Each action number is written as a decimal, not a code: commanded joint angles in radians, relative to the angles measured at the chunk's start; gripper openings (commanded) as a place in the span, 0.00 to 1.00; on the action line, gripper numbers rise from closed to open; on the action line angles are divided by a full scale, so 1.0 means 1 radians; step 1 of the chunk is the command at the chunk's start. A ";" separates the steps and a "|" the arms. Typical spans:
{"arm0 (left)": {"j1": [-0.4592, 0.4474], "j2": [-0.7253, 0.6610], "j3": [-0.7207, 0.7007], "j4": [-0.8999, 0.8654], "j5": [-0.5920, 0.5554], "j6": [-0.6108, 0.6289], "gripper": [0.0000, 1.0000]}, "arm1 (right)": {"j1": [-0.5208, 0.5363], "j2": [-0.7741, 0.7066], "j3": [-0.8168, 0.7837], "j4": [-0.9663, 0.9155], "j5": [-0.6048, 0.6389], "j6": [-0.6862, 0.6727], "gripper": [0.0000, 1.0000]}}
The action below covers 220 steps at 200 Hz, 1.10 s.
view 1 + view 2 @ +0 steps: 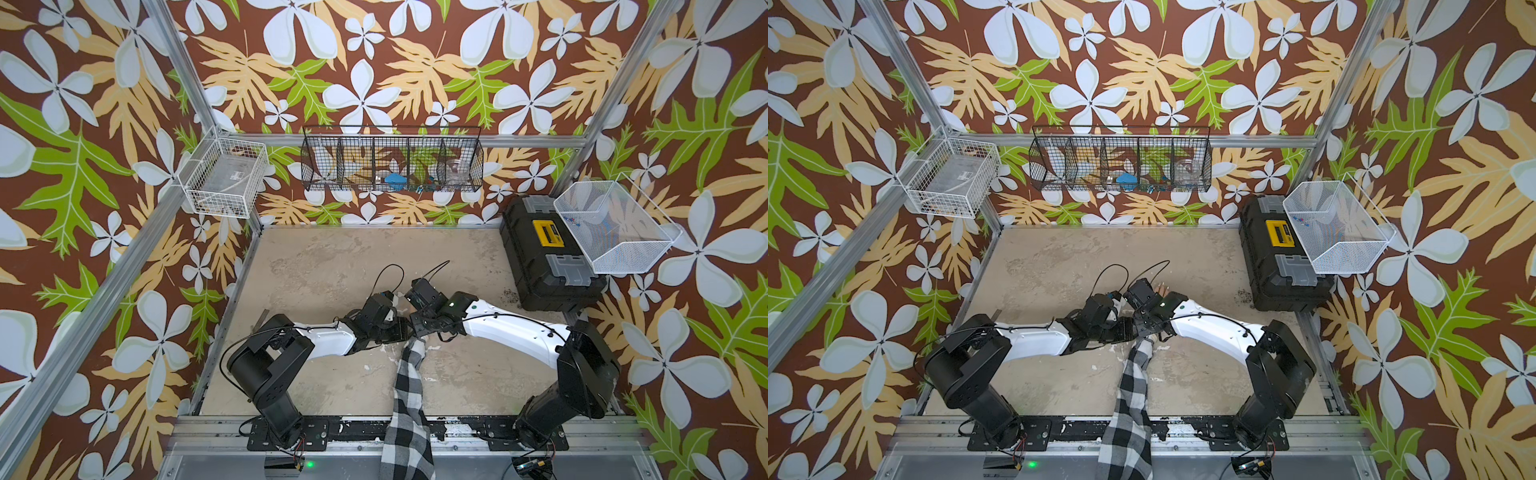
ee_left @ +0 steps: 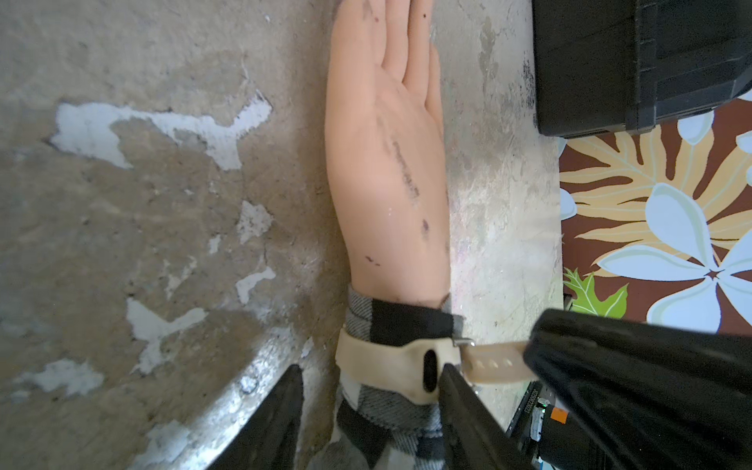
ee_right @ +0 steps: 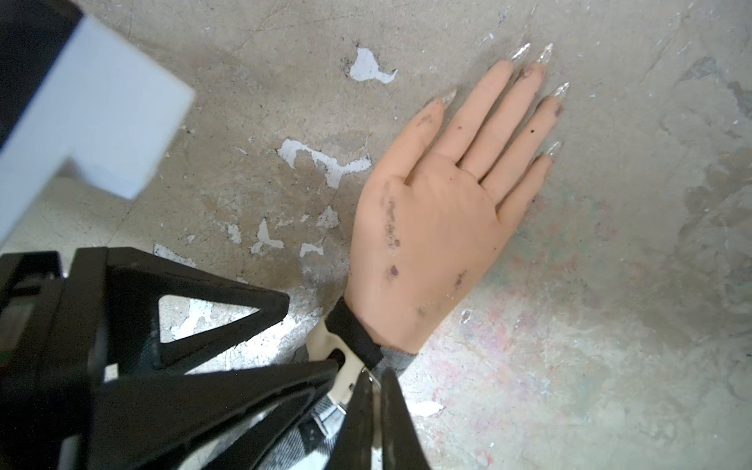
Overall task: Take off the watch
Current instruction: Untie the watch from the hand.
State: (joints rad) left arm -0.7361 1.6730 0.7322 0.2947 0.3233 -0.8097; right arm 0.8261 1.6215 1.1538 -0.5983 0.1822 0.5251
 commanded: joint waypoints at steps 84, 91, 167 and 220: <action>-0.001 0.046 -0.004 -0.003 -0.008 0.018 0.36 | -0.028 -0.096 -0.159 0.081 -0.056 0.107 0.00; -0.002 0.049 -0.005 -0.004 -0.007 0.019 0.32 | -0.028 -0.100 -0.166 0.082 -0.059 0.110 0.00; -0.002 0.072 -0.004 0.001 -0.009 0.024 0.16 | -0.032 -0.126 -0.284 0.124 -0.083 0.152 0.00; -0.002 0.083 -0.006 0.001 -0.012 0.027 0.15 | -0.058 -0.152 -0.353 0.136 -0.065 0.176 0.00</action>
State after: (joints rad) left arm -0.7364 1.7412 0.7330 0.4129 0.3473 -0.8059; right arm 0.7803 1.4849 0.8246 -0.3660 0.1009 0.6800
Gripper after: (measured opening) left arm 0.160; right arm 0.058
